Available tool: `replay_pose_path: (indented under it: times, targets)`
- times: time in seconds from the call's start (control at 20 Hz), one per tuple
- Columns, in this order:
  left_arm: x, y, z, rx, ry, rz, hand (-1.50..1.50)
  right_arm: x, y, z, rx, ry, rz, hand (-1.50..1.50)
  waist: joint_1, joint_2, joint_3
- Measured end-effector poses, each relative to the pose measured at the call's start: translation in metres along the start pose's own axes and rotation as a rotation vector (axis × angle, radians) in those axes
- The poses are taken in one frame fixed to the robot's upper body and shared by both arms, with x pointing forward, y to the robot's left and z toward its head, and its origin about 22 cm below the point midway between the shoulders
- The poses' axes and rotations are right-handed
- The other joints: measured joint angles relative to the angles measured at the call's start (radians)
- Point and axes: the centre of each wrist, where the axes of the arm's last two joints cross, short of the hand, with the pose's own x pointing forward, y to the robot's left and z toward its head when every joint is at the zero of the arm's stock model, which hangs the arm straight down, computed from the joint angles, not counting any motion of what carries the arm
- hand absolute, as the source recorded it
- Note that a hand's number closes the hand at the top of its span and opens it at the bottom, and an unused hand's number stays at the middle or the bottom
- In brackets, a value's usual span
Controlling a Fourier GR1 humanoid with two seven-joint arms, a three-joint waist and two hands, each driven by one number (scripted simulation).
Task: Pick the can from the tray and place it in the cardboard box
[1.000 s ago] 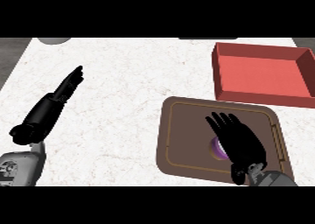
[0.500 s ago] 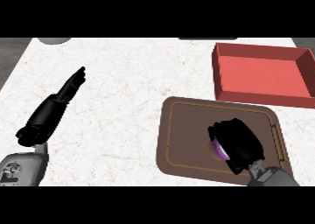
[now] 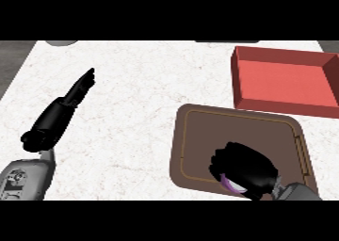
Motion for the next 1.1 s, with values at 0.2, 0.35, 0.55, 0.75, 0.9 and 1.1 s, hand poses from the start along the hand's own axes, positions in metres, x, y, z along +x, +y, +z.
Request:
replay_pose_path:
  times: [0.2,0.35,0.55,0.75,0.9,1.1]
  targets:
    - [0.001,0.0,0.0,0.005,0.007,-0.007,0.0,-0.011,-0.008,0.013,-0.101,-0.175,-0.005,1.5,-0.009,-0.001,0.001]
    - [-0.005,0.002,0.004,0.007,0.013,-0.001,0.0,-0.013,-0.023,0.026,-0.191,-0.252,0.033,1.5,-0.017,-0.003,0.001]
    - [-0.002,0.005,0.006,0.018,0.013,-0.003,0.0,-0.023,-0.056,0.058,-0.298,-0.287,0.049,1.5,-0.023,-0.005,0.0]
    - [-0.001,0.005,0.008,0.026,0.012,-0.008,0.0,-0.033,-0.081,0.079,-0.436,-0.204,-0.024,1.5,-0.026,-0.006,0.0]
    - [-0.001,0.004,0.007,0.019,0.009,-0.006,0.0,-0.045,-0.096,0.089,-0.534,-0.099,-0.121,1.5,-0.024,-0.005,-0.001]
    - [-0.004,0.003,0.006,0.01,0.009,-0.004,0.0,-0.07,-0.12,0.099,-0.63,0.051,-0.206,1.5,-0.016,-0.002,-0.001]
